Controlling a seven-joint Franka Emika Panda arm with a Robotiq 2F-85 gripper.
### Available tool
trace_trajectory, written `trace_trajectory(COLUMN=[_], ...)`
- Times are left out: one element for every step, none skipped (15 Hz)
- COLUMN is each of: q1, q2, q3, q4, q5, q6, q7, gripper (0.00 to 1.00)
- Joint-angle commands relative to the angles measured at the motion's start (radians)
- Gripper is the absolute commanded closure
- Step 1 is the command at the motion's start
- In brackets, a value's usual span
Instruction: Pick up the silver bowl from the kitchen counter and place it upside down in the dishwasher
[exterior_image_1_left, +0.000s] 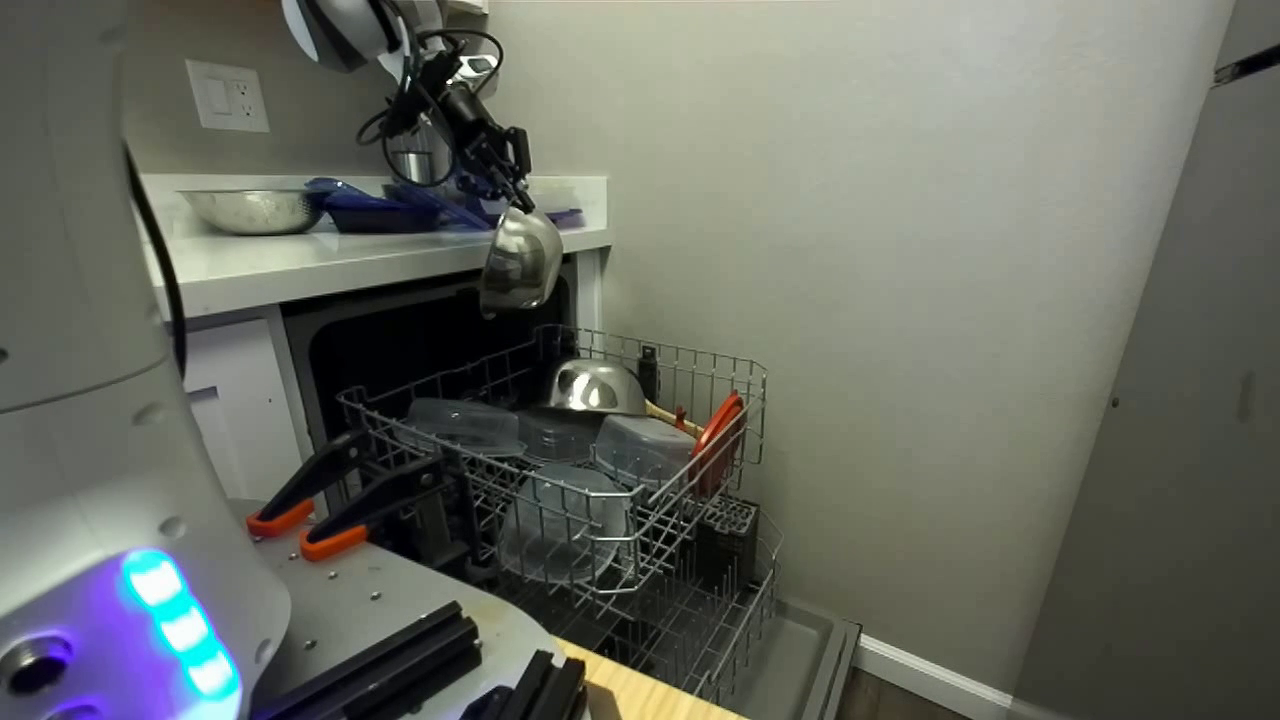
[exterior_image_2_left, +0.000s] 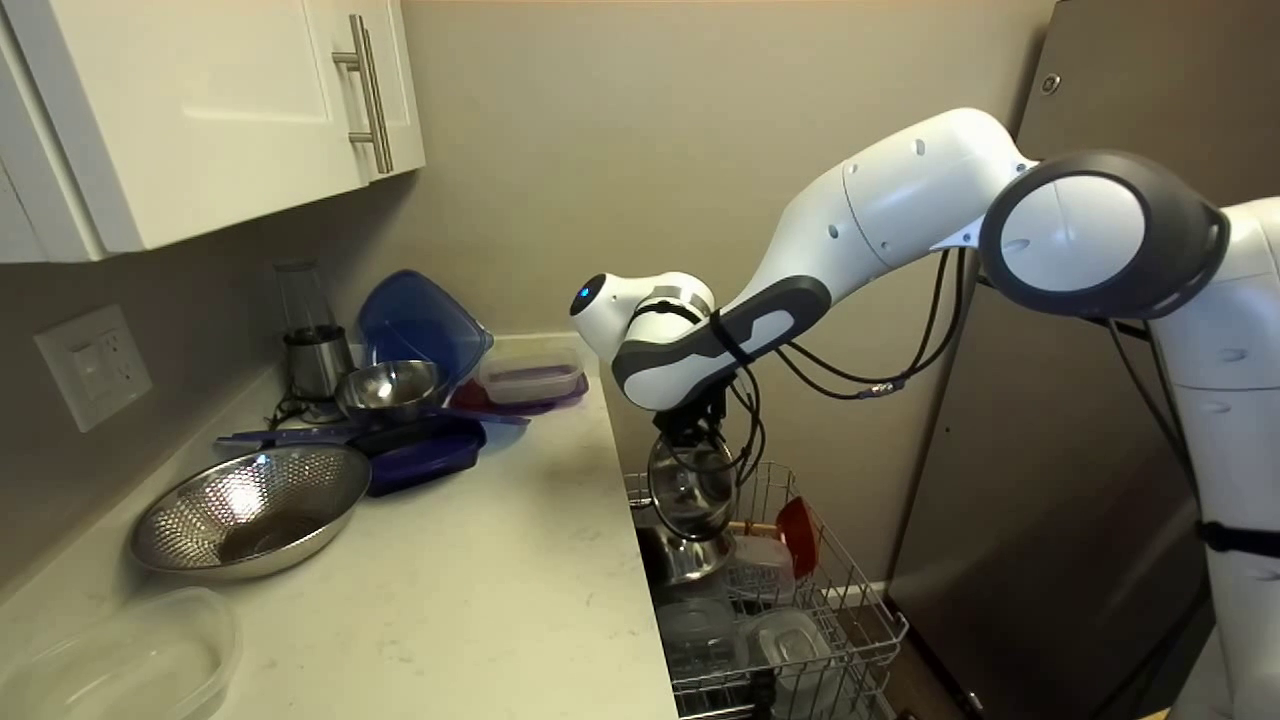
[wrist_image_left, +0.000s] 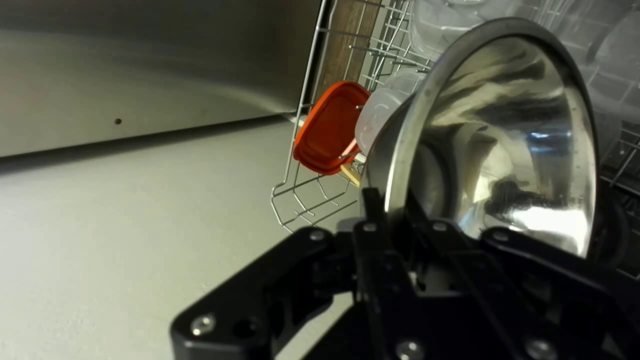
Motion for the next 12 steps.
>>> trace_trajectory(q1=[0.023, 0.023, 0.024, 0.038, 0.048, 0.062, 0.073, 0.079, 0.085, 0.092, 0.093, 0.093], q2=[0.000, 0.000, 0.000, 0.004, 0.005, 0.006, 0.008, 0.011, 0.017, 0.025, 0.035, 0.041], q3=[-0.026, -0.026, -0.026, -0.039, -0.051, -0.066, -0.079, -0.088, -0.093, -0.097, -0.097, -0.097], q4=[0.003, 0.003, 0.003, 0.009, 0.009, 0.009, 0.006, 0.006, 0.004, 0.006, 0.005, 0.002], q5=[0.011, 0.011, 0.011, -0.018, -0.034, -0.063, -0.101, -0.135, -0.179, -0.220, -0.257, -0.288], q6=[0.003, 0.003, 0.003, -0.016, -0.024, -0.034, -0.034, -0.035, -0.029, -0.036, -0.038, -0.037], q7=[-0.006, -0.006, -0.006, 0.014, 0.032, 0.055, 0.072, 0.088, 0.096, 0.107, 0.106, 0.109], gripper=[0.89, 0.89, 0.97, 0.97, 0.97, 0.97, 0.97, 0.97, 0.97, 0.97, 0.97, 0.97])
